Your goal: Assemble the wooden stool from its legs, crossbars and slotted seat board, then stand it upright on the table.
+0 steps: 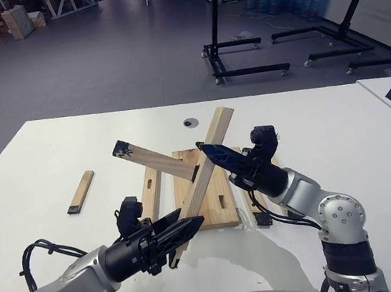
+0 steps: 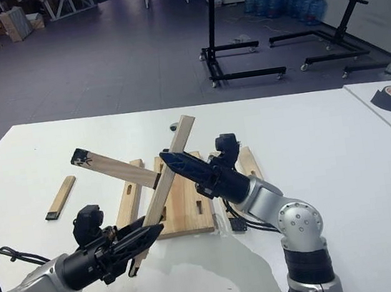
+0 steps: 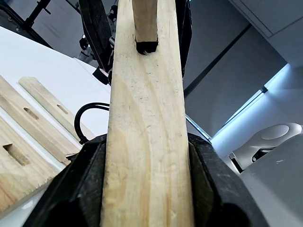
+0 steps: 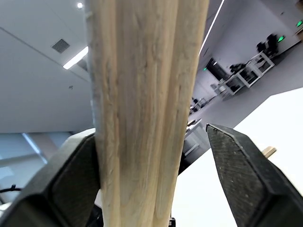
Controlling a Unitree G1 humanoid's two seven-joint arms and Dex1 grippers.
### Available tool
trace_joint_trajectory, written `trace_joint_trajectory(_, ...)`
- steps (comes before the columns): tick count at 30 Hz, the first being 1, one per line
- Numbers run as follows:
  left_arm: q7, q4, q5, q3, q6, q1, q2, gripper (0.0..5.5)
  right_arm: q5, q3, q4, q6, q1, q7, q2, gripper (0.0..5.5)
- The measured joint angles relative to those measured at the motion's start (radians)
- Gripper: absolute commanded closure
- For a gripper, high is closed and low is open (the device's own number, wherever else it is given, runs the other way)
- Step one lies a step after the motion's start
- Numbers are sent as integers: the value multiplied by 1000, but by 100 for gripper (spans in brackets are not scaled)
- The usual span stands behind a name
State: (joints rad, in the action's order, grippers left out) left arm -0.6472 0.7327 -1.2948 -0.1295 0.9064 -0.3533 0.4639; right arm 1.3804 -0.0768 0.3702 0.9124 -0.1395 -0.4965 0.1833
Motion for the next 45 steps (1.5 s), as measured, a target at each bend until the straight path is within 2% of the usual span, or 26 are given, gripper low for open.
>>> trace_joint_trajectory(3, 0, 16, -27, 15, -14, -38, 16, 348, 37, -3, -18, 13, -10, -34, 26, 194)
trace_joint_trajectory(12, 64, -14, -71, 59, -14, 73, 48, 348, 116, -17, -50, 78, -49, -128, 154, 343)
trace_joint_trajectory(19, 86, -29, -95, 74, -14, 94, 58, 348, 119, -15, -62, 73, -58, -141, 174, 343)
trace_joint_trajectory(20, 95, -31, -101, 74, -14, 100, 60, 311, 112, -14, -62, 66, -58, -145, 174, 343)
trace_joint_trajectory(28, 192, -129, -211, 48, -54, 172, 50, 195, 33, -41, -43, 0, -59, -181, 178, 346)
trace_joint_trajectory(33, 168, -275, -206, -10, -81, 200, 50, 192, 33, -105, -51, -13, -68, -223, 224, 346)
trace_joint_trajectory(37, 142, -330, -112, -43, -111, 213, 54, 192, -103, -186, -136, -116, -113, -308, 315, 346)
trace_joint_trajectory(40, 99, -357, 57, -27, -148, 225, 80, 192, -344, -204, -288, -302, -206, -313, 356, 346)
trace_joint_trajectory(45, 23, -366, 360, 70, -248, 272, 135, 192, -687, -60, -439, -554, -307, -315, 322, 346)
